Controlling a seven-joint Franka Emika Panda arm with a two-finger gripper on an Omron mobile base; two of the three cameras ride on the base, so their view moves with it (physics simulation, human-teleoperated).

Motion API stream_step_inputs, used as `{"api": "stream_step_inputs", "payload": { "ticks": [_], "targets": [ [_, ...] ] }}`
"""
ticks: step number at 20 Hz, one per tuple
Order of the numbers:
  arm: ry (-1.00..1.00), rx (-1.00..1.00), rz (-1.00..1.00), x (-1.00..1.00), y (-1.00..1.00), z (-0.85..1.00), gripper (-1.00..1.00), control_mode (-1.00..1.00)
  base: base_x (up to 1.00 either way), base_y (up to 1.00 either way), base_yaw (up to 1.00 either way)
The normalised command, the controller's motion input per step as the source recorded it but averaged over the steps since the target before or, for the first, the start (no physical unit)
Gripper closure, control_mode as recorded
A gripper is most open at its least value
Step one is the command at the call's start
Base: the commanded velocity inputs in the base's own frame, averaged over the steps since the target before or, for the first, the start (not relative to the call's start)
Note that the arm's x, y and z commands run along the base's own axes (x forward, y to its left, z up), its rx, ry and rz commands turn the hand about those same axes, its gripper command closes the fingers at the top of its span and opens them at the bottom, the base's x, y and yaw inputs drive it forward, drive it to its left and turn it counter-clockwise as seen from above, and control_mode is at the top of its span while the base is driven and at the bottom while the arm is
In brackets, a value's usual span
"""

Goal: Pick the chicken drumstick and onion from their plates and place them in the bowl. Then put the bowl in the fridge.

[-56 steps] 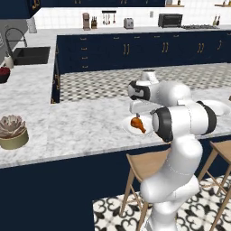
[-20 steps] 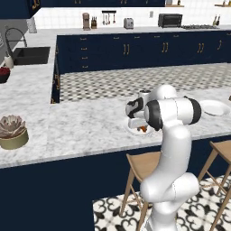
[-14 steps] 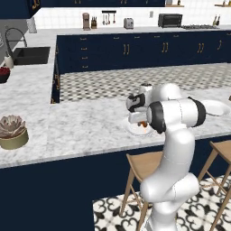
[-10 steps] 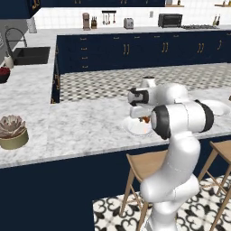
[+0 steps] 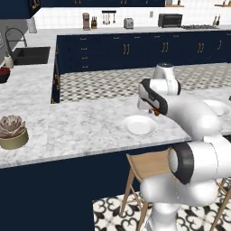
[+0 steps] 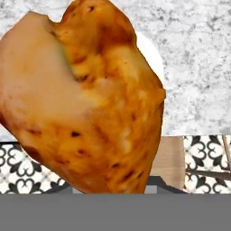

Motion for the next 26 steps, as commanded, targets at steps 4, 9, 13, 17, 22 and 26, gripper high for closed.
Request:
{"api": "stream_step_inputs", "payload": {
  "ticks": [4,9,13,17,22,26],
  "targets": [
    [-0.24,0.00,-0.10,-1.00,0.00,0.95,1.00,-1.00,0.00,0.00,0.00],
    [-0.02,0.00,-0.02,-1.00,0.03,0.67,1.00,-1.00,0.00,0.00,0.00],
    [-0.04,0.00,0.00,-1.00,0.15,0.40,1.00,-1.00,0.00,0.00,0.00],
    [0.00,0.00,0.03,-0.93,0.24,0.06,1.00,-1.00,0.00,0.00,0.00],
    [0.00,0.00,0.00,-0.02,0.00,0.00,1.00,-1.00,0.00,0.00,0.00],
    [0.00,0.00,0.00,0.00,-0.02,0.00,1.00,1.00,0.00,-0.14,0.00]
  ]
}}
